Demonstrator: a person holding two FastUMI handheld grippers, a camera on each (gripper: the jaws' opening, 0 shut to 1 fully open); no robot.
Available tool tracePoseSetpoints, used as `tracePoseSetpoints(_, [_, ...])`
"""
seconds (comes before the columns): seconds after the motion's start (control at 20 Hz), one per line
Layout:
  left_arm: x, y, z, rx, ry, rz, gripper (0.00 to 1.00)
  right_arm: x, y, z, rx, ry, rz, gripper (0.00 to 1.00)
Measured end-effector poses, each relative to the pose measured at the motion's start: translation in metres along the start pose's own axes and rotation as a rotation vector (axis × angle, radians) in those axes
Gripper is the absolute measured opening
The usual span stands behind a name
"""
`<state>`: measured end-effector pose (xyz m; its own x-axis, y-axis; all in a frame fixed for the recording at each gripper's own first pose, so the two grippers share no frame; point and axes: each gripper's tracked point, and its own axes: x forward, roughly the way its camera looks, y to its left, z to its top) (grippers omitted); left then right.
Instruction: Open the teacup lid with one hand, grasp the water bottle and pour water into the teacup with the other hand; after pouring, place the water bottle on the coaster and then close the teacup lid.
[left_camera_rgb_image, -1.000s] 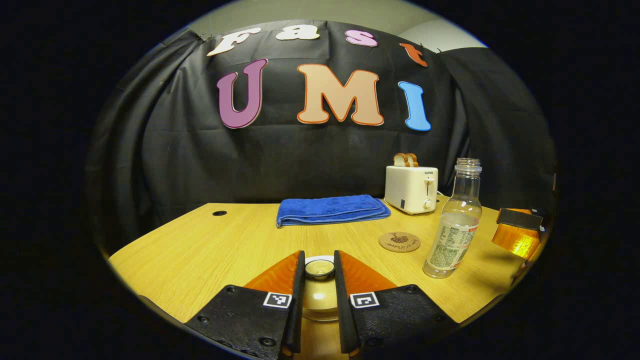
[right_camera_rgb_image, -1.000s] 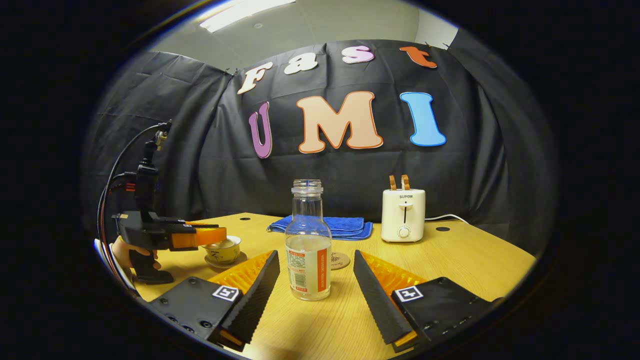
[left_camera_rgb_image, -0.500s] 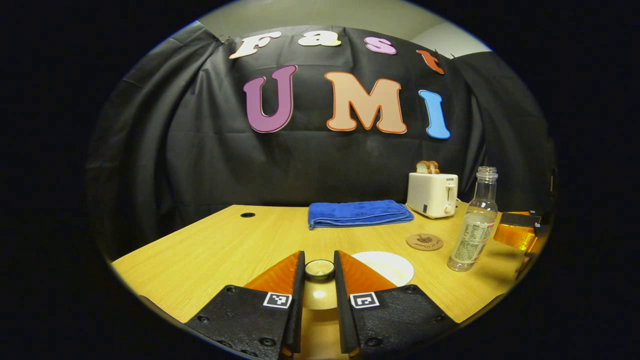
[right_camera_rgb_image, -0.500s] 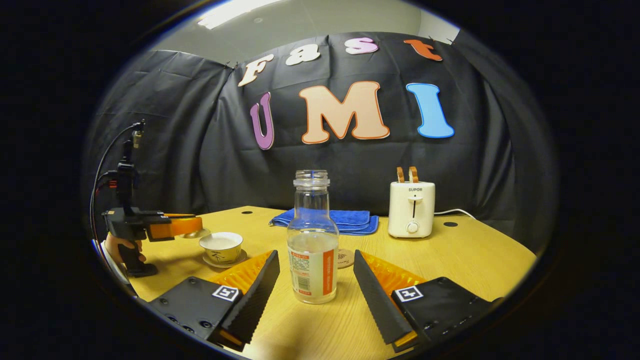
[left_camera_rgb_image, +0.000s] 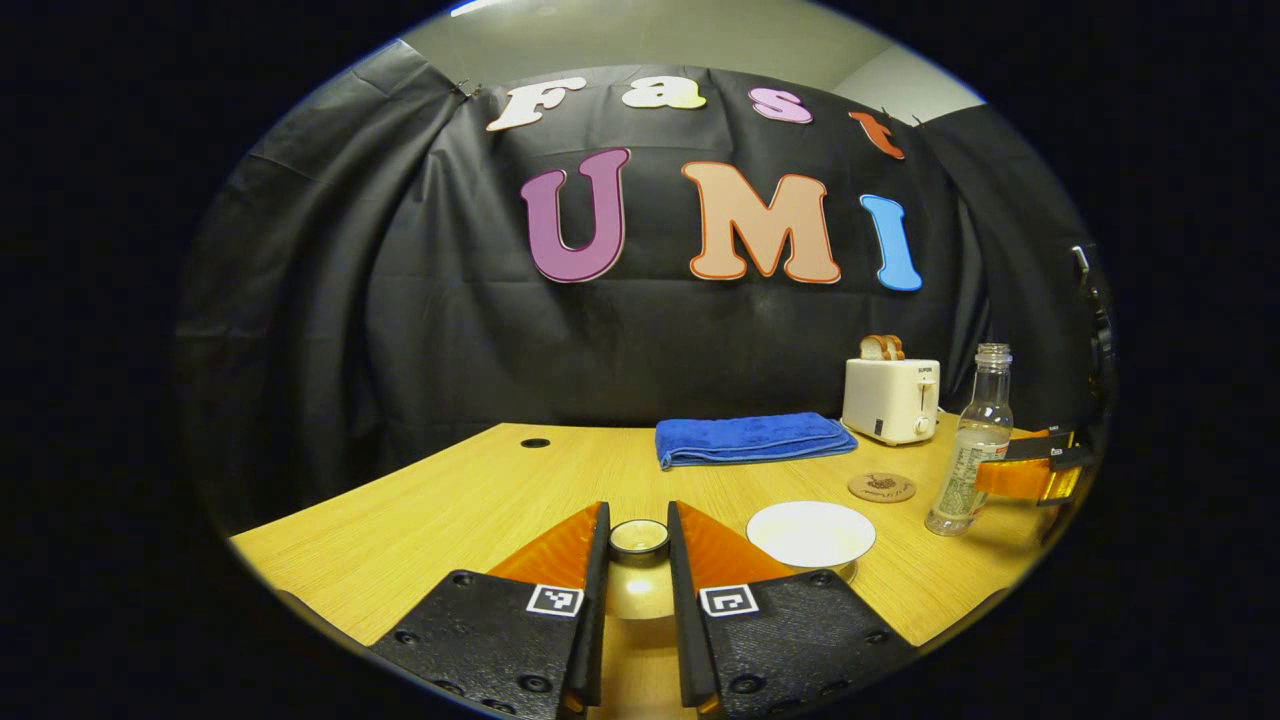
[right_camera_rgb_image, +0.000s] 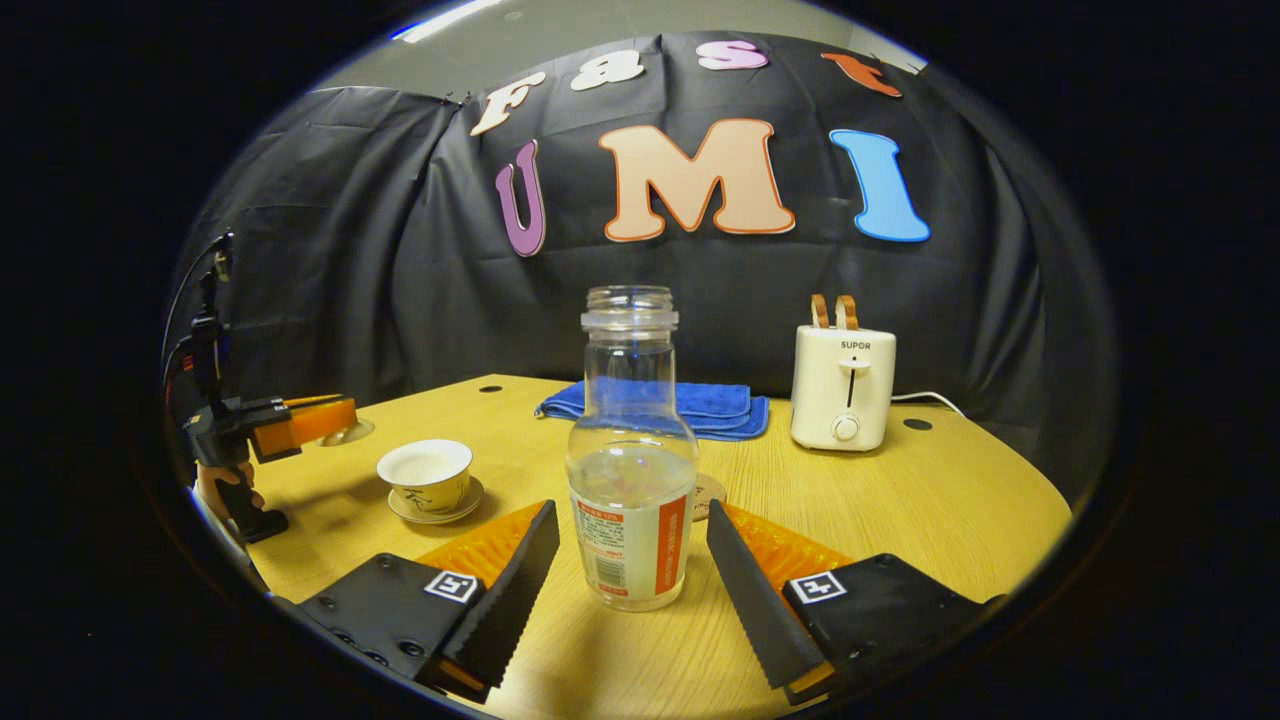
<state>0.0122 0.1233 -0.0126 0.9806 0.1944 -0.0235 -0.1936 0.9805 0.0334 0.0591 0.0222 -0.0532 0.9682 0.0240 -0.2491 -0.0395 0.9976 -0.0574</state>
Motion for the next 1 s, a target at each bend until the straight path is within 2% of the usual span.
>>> tracePoseSetpoints(0.1, [-0.003,0.003,0.003,0.001,-0.017,0.003,0.28,0.006,0.000,-0.003,-0.001,0.028,-0.007,0.99])
tracePoseSetpoints(0.15, [-0.003,0.005,0.002,0.004,-0.015,0.007,0.28,0.008,0.000,-0.004,-0.002,0.036,-0.010,0.93])
tracePoseSetpoints(0.25, [-0.005,0.008,0.002,0.004,-0.018,0.012,0.28,0.014,-0.001,-0.004,-0.002,0.041,-0.023,0.96])
tracePoseSetpoints(0.35, [-0.005,0.008,0.001,0.002,-0.016,0.010,0.27,0.019,-0.001,-0.005,0.001,0.048,-0.034,0.93])
tracePoseSetpoints(0.5, [-0.006,0.009,0.001,0.002,-0.017,0.012,0.28,0.026,-0.002,-0.008,-0.001,0.068,-0.045,0.93])
tracePoseSetpoints(0.6, [-0.006,0.010,0.001,0.002,-0.018,0.012,0.28,0.024,-0.002,-0.006,-0.009,0.064,-0.056,0.80])
tracePoseSetpoints(0.85, [-0.005,0.011,0.002,0.002,-0.018,0.018,0.28,0.021,0.000,-0.006,-0.031,0.066,-0.069,0.80])
tracePoseSetpoints(1.0, [-0.006,0.011,0.000,0.002,-0.018,0.019,0.28,0.019,-0.002,0.004,-0.092,0.083,-0.080,0.80])
